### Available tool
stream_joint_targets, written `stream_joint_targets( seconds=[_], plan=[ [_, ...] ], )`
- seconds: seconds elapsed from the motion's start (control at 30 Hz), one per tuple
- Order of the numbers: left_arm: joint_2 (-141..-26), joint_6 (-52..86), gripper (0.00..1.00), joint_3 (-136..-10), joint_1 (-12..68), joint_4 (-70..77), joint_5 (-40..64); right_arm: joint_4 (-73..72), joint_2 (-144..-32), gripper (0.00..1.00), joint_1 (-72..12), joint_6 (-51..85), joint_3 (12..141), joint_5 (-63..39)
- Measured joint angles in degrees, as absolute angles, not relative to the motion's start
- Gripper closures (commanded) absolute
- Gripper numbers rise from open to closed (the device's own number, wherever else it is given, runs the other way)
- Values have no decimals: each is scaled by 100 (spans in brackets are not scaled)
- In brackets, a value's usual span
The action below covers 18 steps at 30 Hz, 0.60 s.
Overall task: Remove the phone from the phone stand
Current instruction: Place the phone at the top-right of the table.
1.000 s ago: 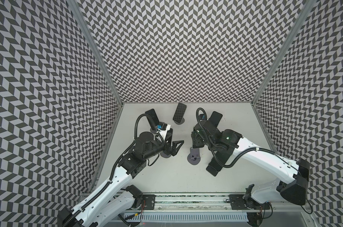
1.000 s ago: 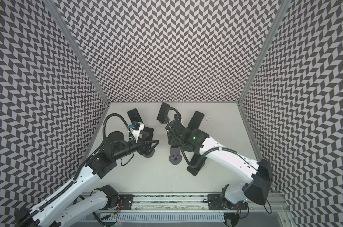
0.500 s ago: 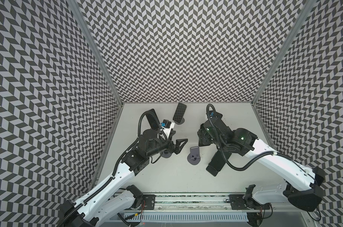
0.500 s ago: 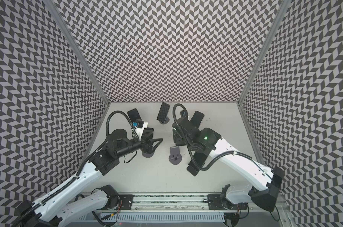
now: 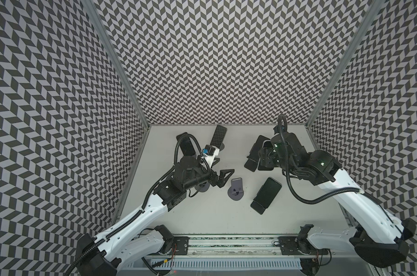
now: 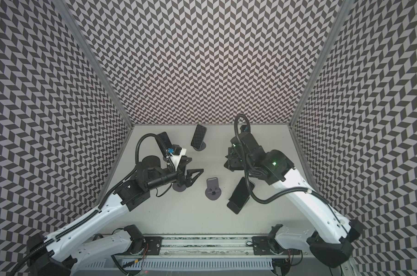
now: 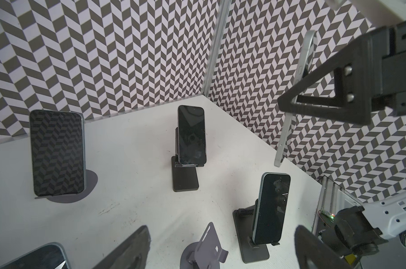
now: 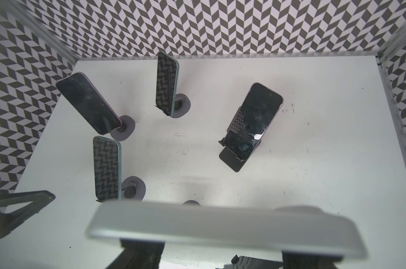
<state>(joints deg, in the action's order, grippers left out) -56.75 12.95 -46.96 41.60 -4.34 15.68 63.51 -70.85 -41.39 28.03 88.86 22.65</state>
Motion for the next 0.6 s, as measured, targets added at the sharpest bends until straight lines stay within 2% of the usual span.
stream_joint_targets(
  seconds=[0.6],
  plan=[
    [-6670,1026,2,-5655,4362,-126,1564,7030,-7089,34,-3050,2244,9091,1826]
  ],
)
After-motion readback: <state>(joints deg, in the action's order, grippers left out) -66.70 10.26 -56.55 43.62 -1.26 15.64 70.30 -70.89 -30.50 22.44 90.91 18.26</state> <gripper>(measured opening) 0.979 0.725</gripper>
